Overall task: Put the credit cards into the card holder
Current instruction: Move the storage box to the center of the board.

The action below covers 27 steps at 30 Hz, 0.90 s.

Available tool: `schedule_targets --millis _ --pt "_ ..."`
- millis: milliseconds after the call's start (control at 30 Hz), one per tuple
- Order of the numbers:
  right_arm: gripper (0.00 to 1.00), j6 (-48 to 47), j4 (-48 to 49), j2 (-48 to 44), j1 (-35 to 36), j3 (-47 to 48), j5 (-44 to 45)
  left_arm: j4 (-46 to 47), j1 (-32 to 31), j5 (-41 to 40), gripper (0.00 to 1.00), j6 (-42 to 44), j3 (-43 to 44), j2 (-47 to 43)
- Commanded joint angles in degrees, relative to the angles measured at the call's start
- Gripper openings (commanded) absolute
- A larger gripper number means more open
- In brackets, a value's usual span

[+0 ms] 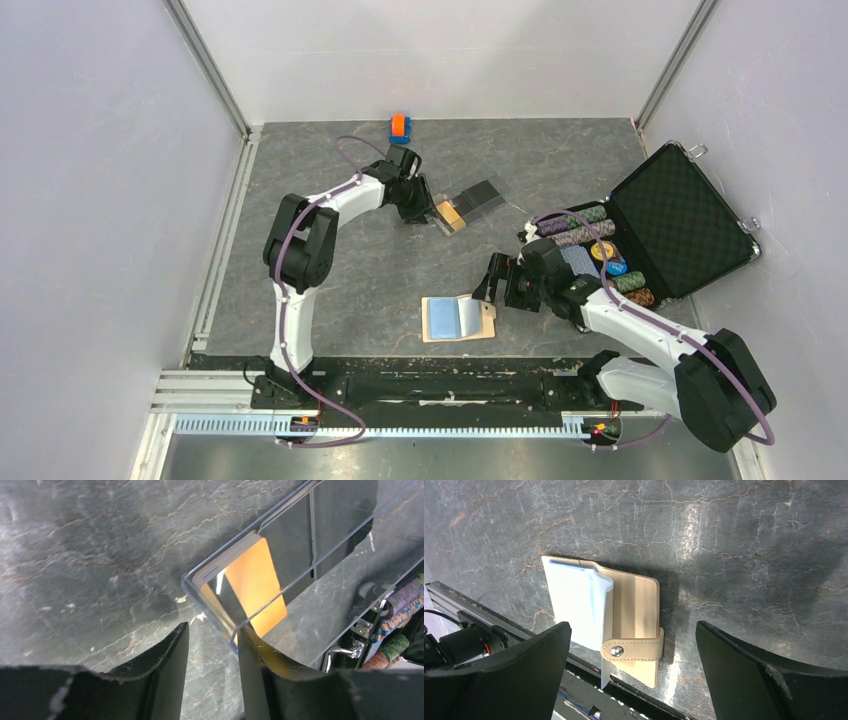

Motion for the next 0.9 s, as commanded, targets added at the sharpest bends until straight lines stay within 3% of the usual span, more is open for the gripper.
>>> schedule_targets --millis 0,333,567,867 --pt "0.98 -2.46 -1.92 -0.51 -0.41 2.41 1.87 -1.44 -0.37 -1.28 0.40 -0.56 2.74 2.10" --pt "0.98 -12.05 -10.73 4.57 -0.60 15.48 7.59 -1.72 0.63 -1.48 0.12 5.78 -3.39 -5.31" --pt "0.98 -15.93 -13.13 6.83 -1.67 20.25 9.95 -5.49 2.57 0.13 0.02 14.99 -8.45 -13.92" --pt "0.98 -15.97 -9.06 10.40 -3.59 21.18 6.58 -12.05 4.12 4.13 0.02 27.71 -17.41 -21.16"
